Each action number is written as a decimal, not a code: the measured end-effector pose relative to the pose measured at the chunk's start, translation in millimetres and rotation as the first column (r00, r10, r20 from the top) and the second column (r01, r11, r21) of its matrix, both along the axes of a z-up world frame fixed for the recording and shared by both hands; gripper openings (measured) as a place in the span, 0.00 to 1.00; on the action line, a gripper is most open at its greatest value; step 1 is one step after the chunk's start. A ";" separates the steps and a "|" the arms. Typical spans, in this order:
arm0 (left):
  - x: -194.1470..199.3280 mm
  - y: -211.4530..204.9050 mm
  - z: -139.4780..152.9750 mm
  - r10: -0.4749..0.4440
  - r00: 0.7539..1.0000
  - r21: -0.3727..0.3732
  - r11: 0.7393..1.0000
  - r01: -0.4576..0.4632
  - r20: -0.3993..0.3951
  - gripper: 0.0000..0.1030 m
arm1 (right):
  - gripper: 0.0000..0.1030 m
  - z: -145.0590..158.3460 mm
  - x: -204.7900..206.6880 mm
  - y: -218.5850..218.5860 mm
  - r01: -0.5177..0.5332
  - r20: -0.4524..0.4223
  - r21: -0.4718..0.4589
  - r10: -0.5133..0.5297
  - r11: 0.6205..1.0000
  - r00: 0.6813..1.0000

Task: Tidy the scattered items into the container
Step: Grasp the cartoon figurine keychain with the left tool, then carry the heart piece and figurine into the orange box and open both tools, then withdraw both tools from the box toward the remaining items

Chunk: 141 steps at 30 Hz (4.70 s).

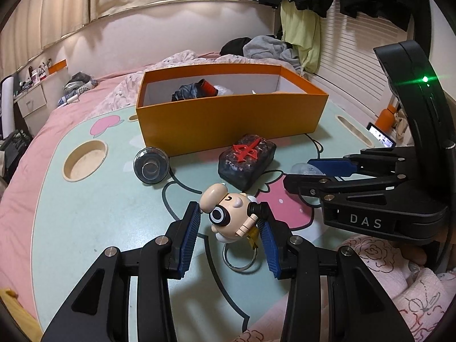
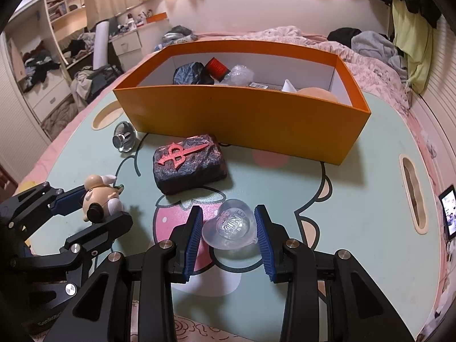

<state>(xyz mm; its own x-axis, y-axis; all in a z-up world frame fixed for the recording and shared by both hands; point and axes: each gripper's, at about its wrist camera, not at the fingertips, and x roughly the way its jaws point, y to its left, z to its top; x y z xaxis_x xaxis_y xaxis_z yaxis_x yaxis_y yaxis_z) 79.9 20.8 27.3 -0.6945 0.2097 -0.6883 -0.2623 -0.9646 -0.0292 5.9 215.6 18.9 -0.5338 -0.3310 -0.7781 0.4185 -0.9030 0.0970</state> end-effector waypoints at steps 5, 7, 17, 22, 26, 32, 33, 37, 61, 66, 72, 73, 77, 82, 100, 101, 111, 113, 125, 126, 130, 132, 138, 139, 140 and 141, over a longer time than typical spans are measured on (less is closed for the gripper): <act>-0.1 -0.7 -0.2 0.001 1.000 0.000 1.000 -0.001 0.000 0.41 | 0.35 0.1 -0.1 0.2 -0.001 0.001 0.000 0.001 1.000 1.000; -0.1 -0.9 -0.1 0.001 1.000 0.000 1.000 -0.001 0.000 0.41 | 0.35 -0.2 0.2 0.6 0.000 0.001 0.000 0.000 1.000 1.000; -0.5 -1.0 -0.4 0.000 1.000 -0.001 1.000 0.000 0.003 0.41 | 0.36 0.0 -0.3 0.6 0.000 0.003 -0.001 0.000 1.000 1.000; -0.7 -1.2 0.1 0.000 1.000 -0.001 1.000 0.000 0.003 0.41 | 0.35 -0.3 -0.2 0.9 0.000 0.003 -0.002 0.000 1.000 1.000; -0.8 -1.4 0.3 0.001 1.000 -0.002 1.000 -0.001 0.000 0.41 | 0.35 0.4 -0.3 1.2 0.001 -0.001 -0.001 -0.001 1.000 1.000; -3.3 -3.3 6.5 0.010 1.000 -0.008 1.000 -0.011 -0.007 0.41 | 0.35 7.2 -0.5 1.5 0.002 -0.023 -0.005 -0.002 1.000 1.000; -4.2 -3.9 10.1 0.014 1.000 -0.010 1.000 -0.014 -0.017 0.41 | 0.35 10.7 -0.1 1.6 0.000 -0.037 -0.005 0.000 1.000 0.999; -14.6 -8.9 33.2 0.024 0.997 0.013 1.000 -0.023 -0.071 0.41 | 0.35 28.6 -1.0 3.0 -0.003 -0.083 -0.024 0.001 1.000 0.997; -185.2 -10.6 55.7 0.046 0.999 0.068 0.997 -0.045 -0.013 0.41 | 0.36 63.9 -126.9 -0.1 0.096 -0.153 -0.038 -0.101 0.995 0.983; -188.2 -12.8 47.8 0.086 0.996 0.070 0.994 -0.086 0.013 0.41 | 0.40 59.3 -132.8 2.1 0.117 -0.150 -0.024 -0.119 0.993 0.981; -165.9 -25.4 67.8 0.184 0.977 0.115 0.978 -0.172 -0.105 0.83 | 0.69 68.4 -122.6 10.4 0.156 -0.209 -0.047 -0.163 0.987 0.964; -158.1 -27.8 73.5 0.198 0.971 0.124 0.975 -0.182 -0.136 0.83 | 0.70 70.6 -118.8 11.8 0.156 -0.212 -0.052 -0.163 0.986 0.964; -132.7 -30.6 87.5 0.131 0.984 0.120 0.986 -0.116 -0.124 0.83 | 0.74 77.9 -104.8 18.2 0.145 -0.184 -0.091 -0.160 0.985 0.970; -78.0 -31.7 79.4 0.034 0.997 0.084 0.996 -0.028 -0.063 0.83 | 0.76 73.3 -62.7 24.1 0.109 -0.130 -0.089 -0.120 0.990 0.984; -23.2 -18.3 -16.4 0.128 0.990 -0.124 0.985 -0.121 0.052 0.83 | 0.98 -7.1 -11.9 25.7 0.132 0.047 0.099 -0.137 0.986 0.989; -23.5 -16.7 -18.0 0.128 0.991 -0.137 0.983 -0.121 0.049 0.83 | 1.00 -8.5 -12.5 24.5 0.126 0.054 0.106 -0.132 0.986 0.990; -30.1 -19.8 -22.5 0.120 0.989 -0.121 0.987 -0.110 0.081 1.00 | 1.00 -10.0 -15.7 25.0 0.122 0.050 0.109 -0.128 0.986 0.990; -29.8 -20.9 -23.0 0.119 0.989 -0.107 0.988 -0.109 0.090 1.00 | 1.00 -9.8 -15.1 24.1 0.122 0.050 0.110 -0.128 0.986 0.991; -28.3 -22.2 -23.4 0.107 0.989 -0.090 0.991 -0.099 0.098 1.00 | 1.00 -9.8 -19.0 21.0 0.114 0.058 0.115 -0.121 0.987 0.991; -28.1 -21.8 -23.4 0.106 0.990 -0.091 0.991 -0.097 0.097 1.00 | 1.00 -9.7 -19.1 20.8 0.111 0.059 0.114 -0.118 0.987 0.991; -28.6 -21.6 -23.4 0.101 0.990 -0.092 0.992 -0.092 0.101 1.00 | 1.00 -10.8 -18.5 19.8 0.105 0.057 0.112 -0.112 0.988 0.992; -29.1 -21.5 -23.1 0.099 0.990 -0.092 0.992 -0.090 0.104 1.00 | 1.00 -10.9 -17.0 17.8 0.105 0.056 0.113 -0.112 0.988 0.992; -23.3 -24.0 -15.8 0.115 0.991 -0.109 0.988 -0.107 0.066 1.00 | 1.00 -10.7 -17.5 17.7 0.105 0.057 0.111 -0.112 0.988 0.992; -20.1 -27.1 -11.2 0.110 0.993 -0.092 0.990 -0.106 0.047 0.99 | 1.00 -10.9 -18.2 17.9 0.106 0.058 0.109 -0.112 0.988 0.992; -16.1 -32.2 -5.2 0.111 0.993 -0.067 0.992 -0.110 0.023 0.96 | 1.00 -11.1 -17.9 18.5 0.106 0.058 0.107 -0.113 0.989 0.992; -12.2 -38.8 1.7 0.120 0.993 -0.046 0.992 -0.120 -0.003 0.94 | 1.00 -10.8 -17.6 18.5 0.105 0.057 0.104 -0.112 0.989 0.992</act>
